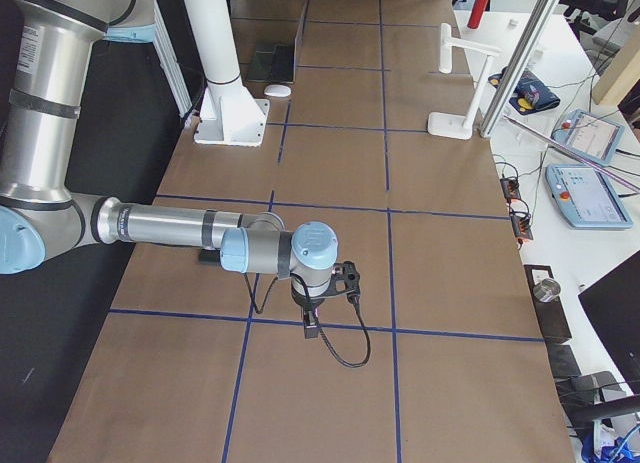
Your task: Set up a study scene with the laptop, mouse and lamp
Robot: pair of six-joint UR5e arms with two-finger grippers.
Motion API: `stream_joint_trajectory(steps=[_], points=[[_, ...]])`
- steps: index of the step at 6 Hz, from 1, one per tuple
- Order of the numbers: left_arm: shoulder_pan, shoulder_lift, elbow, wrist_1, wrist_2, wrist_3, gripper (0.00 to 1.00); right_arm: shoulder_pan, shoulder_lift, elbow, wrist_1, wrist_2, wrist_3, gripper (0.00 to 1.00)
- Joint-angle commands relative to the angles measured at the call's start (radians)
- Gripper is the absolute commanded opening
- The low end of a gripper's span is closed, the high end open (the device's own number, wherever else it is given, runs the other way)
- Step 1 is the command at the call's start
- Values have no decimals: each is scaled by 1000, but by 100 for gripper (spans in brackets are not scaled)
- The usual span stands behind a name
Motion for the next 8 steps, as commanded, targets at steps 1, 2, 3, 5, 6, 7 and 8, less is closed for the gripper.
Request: stream_joint_trajectory(steps=[1,2,3,5,6,7,8], points=[[0,0,2,0,-2,0,100,0,-1,1,1,1,1,100],[0,0,0,0,-5,0,100,0,-1,3,1,1,1,100],[2,-1,-2,0,-3,2,100,0,-1,6,2,1,1,100],[2,-60,2,-76,-5,-9,100,-1,2,6,2,1,1,100],[2,-71,0,-121,-3,-8,100,0,2,9,2,1,1,100],[2,-137,15,-139,-11,-9,100,-1,2,8,1,1,1,100],[3,-154,6,-152,-20,-8,100,-1,2,6,1,1,1,100]])
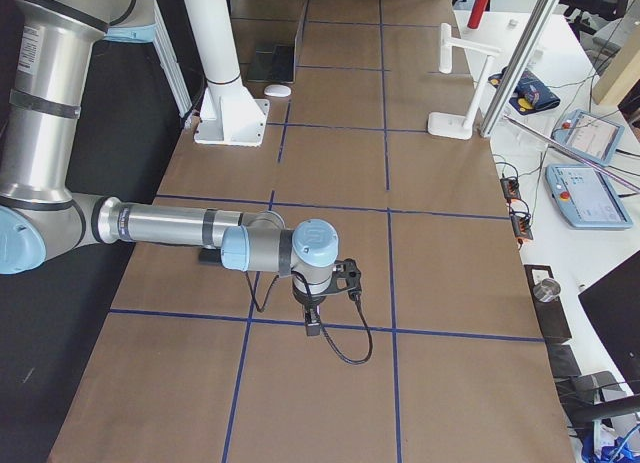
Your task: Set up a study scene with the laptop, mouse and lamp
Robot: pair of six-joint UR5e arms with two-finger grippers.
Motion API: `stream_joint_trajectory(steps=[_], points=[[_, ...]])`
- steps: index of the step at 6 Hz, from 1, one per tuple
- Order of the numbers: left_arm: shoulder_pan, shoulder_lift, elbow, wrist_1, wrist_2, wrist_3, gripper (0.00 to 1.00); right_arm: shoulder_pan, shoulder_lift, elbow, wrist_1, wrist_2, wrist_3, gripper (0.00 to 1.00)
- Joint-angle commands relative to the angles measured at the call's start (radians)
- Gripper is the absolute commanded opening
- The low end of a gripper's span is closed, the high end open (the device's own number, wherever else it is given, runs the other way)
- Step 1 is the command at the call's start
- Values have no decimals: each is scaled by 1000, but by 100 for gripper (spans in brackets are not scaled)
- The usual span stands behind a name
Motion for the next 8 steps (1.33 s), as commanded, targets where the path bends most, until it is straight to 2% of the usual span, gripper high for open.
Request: stream_joint_trajectory(steps=[1,2,3,4,5,7,8], points=[[1,-27,-12,-21,-12,8,100,0,0,-1,0,0,-2,100],[19,-12,-47,-120,-22,10,100,0,0,-3,0,0,-2,100],[103,30,-48,-255,-98,-2,100,0,0,-3,0,0,-2,100],[177,32,-100,-306,-120,2,100,0,0,-1,0,0,-2,100],[230,36,-214,-311,-123,-1,100,0,0,-1,0,0,0,100],[316,41,-310,-314,-172,-66,100,0,-1,-1,0,0,-2,100],[435,80,-391,-343,-160,-53,100,1,-3,-1,0,0,-3,100]])
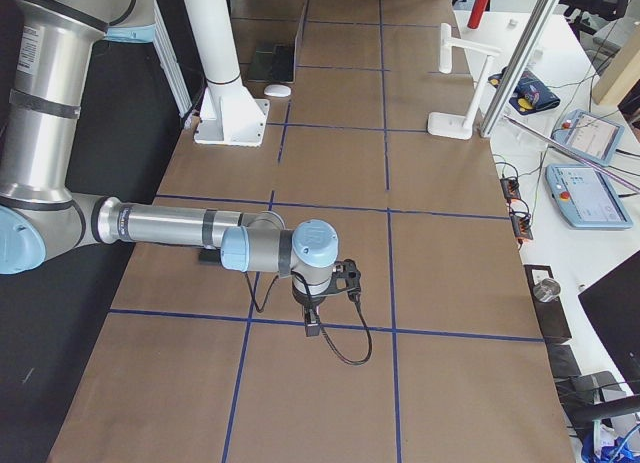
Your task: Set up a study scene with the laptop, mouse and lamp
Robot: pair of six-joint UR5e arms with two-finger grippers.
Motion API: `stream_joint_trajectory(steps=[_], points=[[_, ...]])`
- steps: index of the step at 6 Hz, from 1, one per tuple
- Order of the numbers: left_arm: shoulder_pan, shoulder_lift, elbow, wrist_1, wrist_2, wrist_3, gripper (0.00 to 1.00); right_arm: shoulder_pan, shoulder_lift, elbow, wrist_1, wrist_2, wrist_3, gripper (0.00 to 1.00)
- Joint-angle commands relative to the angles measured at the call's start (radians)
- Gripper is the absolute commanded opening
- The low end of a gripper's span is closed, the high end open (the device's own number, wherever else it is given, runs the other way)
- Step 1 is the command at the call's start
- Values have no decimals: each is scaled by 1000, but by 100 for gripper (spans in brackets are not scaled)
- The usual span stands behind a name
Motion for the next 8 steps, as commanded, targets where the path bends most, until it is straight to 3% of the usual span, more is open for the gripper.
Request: stream_joint_trajectory(steps=[1,2,5,7,8], points=[[165,52,-136,-24,3,-4,100,0,-1,-3,-2,0,0,100],[271,65,-180,-25,7,0,99,0,-1,-3,-2,0,0,100],[495,63,-209,-34,158,31,99,0,-1,-6,-2,0,0,100],[515,96,-200,-31,161,108,93,0,0,-6,-2,0,0,100],[520,96,-189,-28,161,109,85,0,0,-6,-2,0,0,100]])
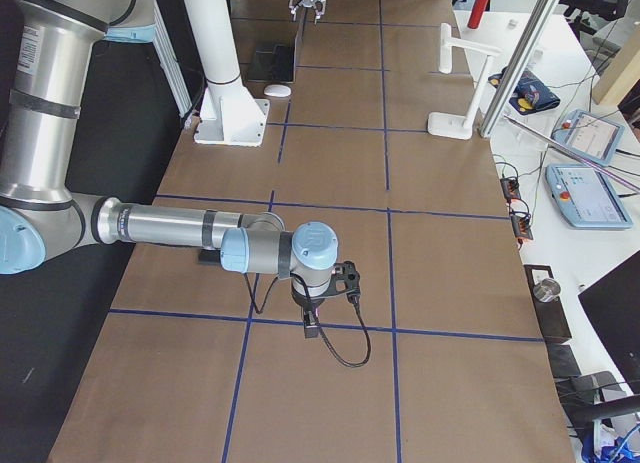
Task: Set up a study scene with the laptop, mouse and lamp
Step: 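Grasp the open grey laptop's edge with the left gripper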
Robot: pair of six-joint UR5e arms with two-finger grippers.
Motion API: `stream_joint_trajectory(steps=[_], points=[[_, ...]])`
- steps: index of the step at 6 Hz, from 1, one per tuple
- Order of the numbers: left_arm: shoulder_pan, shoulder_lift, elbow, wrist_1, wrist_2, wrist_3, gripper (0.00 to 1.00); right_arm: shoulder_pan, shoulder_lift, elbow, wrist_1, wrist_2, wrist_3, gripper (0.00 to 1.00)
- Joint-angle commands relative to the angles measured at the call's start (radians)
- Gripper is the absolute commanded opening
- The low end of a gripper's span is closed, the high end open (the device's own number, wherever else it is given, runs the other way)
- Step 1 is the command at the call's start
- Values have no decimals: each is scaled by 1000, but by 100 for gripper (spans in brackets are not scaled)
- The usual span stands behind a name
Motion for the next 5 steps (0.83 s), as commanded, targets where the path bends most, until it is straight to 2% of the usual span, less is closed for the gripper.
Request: stream_joint_trajectory(steps=[1,2,3,5], points=[[8,5,12,8,-1,6,66,0,0,1,1,0,0,100],[8,0,11,8,-1,6,19,0,0,1,2,0,-2,100],[2,-3,9,7,1,9,4,0,0,1,2,0,-2,100],[-13,-8,5,8,-2,112,0,0,2,3,2,0,0,100]])
